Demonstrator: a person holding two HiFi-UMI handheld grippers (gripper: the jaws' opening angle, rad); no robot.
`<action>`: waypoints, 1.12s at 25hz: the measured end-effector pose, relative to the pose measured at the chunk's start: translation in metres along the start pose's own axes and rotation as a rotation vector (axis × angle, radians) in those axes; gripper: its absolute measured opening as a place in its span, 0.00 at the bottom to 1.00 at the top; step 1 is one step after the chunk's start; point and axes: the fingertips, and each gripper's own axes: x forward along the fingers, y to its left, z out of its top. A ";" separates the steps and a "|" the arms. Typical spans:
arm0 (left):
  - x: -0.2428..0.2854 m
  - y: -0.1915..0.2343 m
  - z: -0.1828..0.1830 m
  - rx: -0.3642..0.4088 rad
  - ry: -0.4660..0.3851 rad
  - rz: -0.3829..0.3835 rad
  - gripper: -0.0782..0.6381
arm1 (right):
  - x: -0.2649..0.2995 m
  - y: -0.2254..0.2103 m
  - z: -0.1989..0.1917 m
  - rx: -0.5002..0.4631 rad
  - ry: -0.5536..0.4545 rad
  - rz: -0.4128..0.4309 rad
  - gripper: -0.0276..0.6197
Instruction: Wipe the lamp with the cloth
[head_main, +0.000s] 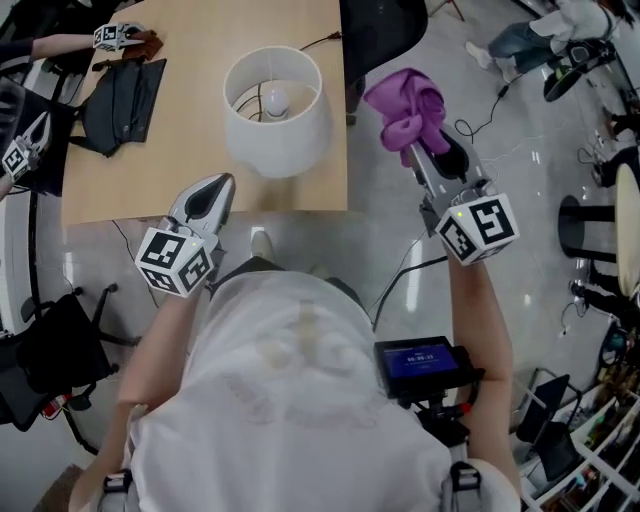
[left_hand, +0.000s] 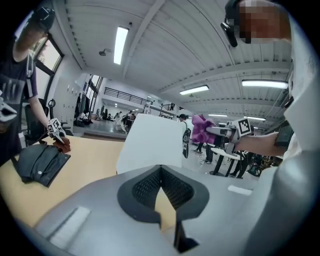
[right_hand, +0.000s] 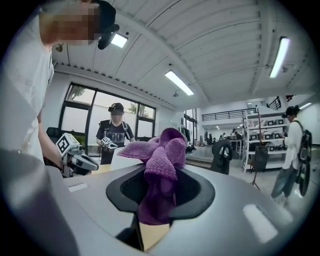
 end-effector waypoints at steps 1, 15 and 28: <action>-0.004 -0.005 -0.006 0.000 0.005 0.015 0.11 | -0.009 0.000 -0.013 0.014 0.000 -0.015 0.25; -0.014 -0.103 -0.074 0.100 0.152 0.022 0.11 | -0.080 0.069 -0.141 0.187 0.063 0.066 0.25; -0.031 -0.122 -0.061 0.075 0.072 -0.057 0.11 | -0.099 0.123 -0.139 0.274 0.033 0.088 0.25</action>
